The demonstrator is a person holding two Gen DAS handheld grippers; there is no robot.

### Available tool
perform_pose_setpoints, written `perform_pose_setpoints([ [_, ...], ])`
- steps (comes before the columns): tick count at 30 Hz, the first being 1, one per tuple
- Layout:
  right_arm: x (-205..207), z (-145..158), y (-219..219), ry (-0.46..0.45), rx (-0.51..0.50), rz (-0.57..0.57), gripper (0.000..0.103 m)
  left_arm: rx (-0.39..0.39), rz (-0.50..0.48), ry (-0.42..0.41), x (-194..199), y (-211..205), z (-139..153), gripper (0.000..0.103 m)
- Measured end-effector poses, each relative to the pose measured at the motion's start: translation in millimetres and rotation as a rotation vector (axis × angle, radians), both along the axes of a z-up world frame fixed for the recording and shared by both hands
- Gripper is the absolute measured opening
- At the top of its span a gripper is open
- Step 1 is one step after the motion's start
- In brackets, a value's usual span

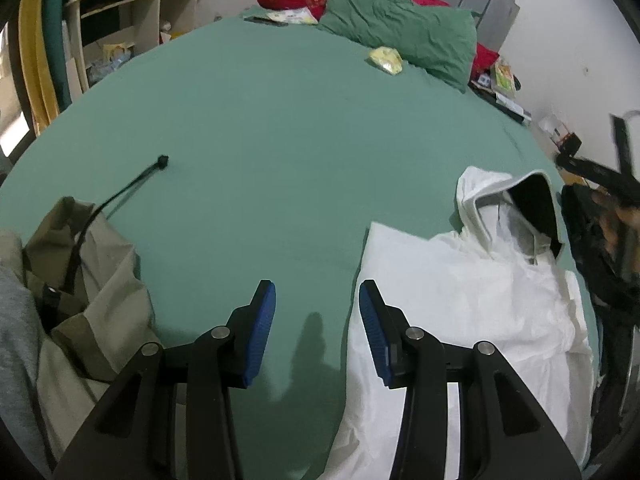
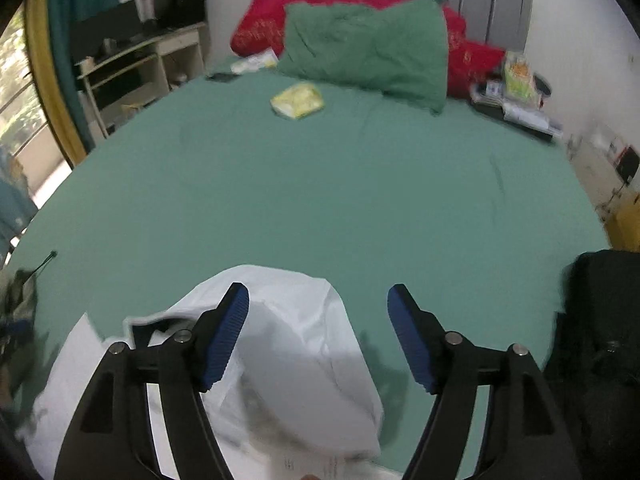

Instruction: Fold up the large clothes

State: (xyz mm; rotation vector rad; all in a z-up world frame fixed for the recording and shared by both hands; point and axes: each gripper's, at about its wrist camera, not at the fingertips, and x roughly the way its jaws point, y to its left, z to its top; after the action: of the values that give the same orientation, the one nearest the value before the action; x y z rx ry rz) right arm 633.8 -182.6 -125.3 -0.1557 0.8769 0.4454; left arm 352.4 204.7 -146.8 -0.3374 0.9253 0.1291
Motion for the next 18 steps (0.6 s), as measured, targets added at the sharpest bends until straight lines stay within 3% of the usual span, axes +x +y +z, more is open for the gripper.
perform_pose_setpoints([
  [4, 23.6, -38.7, 28.3, 0.146, -0.001, 0.133, 0.077, -0.014, -0.007, 0.027, 3.6, 0.5, -8.6, 0.046],
  [8, 10.1, -72.7, 50.0, 0.249, -0.091, 0.296, 0.079, -0.016, -0.004, 0.032, 3.4, 0.3, -11.6, 0.046],
  [13, -0.1, -100.3, 64.1, 0.301, -0.203, 0.384, 0.092, -0.023, -0.014, 0.030, 1.1, -4.0, -11.3, 0.046],
  [18, 9.4, -113.4, 82.2, 0.351, -0.239, 0.445, 0.099, -0.016, -0.034, 0.042, 2.8, -9.8, -14.5, 0.046],
])
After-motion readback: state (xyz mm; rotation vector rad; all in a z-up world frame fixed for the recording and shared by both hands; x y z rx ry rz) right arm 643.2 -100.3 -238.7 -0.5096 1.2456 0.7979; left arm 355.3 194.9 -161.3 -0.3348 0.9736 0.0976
